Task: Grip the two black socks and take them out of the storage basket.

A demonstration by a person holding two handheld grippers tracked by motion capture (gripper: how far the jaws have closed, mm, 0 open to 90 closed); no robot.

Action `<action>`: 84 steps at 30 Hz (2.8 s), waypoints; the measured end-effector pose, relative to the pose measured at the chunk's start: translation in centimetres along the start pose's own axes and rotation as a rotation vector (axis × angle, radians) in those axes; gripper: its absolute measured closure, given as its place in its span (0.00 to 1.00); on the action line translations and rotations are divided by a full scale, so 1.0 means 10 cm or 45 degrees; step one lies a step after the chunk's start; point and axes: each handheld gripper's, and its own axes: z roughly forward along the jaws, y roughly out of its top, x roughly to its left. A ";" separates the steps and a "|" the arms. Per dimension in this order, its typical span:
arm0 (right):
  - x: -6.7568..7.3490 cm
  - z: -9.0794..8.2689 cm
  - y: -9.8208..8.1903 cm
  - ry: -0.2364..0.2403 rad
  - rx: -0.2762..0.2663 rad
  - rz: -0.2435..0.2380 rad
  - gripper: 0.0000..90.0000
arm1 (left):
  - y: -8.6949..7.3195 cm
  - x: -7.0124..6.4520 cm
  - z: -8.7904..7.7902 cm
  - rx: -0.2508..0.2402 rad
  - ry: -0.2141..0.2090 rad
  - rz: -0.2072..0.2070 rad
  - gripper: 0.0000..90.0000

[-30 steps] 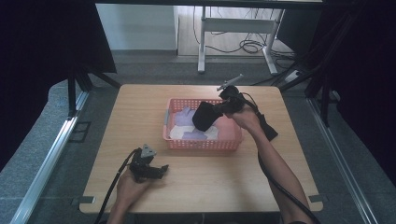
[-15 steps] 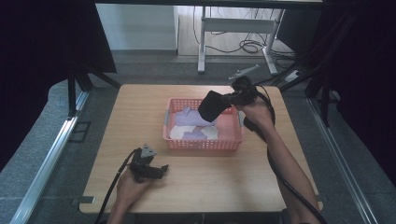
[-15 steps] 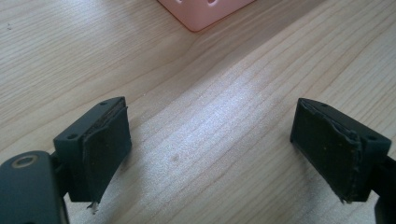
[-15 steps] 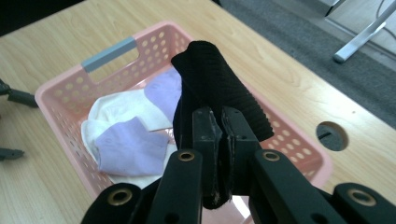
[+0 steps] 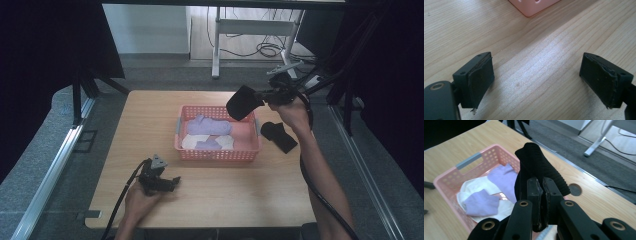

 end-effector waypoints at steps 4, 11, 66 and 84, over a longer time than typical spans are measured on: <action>-0.11 -0.09 -0.05 -0.032 -0.013 0.029 0.95 | 0.00 0.00 0.00 -0.002 0.001 -0.001 0.13; -0.32 -0.24 -0.21 -0.114 -0.027 0.085 0.95 | 0.00 0.00 0.00 -0.001 0.001 0.001 0.13; -0.75 0.51 -1.54 -0.252 0.252 0.308 0.53 | 0.00 0.00 0.00 -0.004 -0.001 -0.005 0.13; -0.53 0.24 -1.27 -0.171 0.170 0.206 0.33 | 0.00 0.00 0.00 0.000 -0.001 0.000 0.13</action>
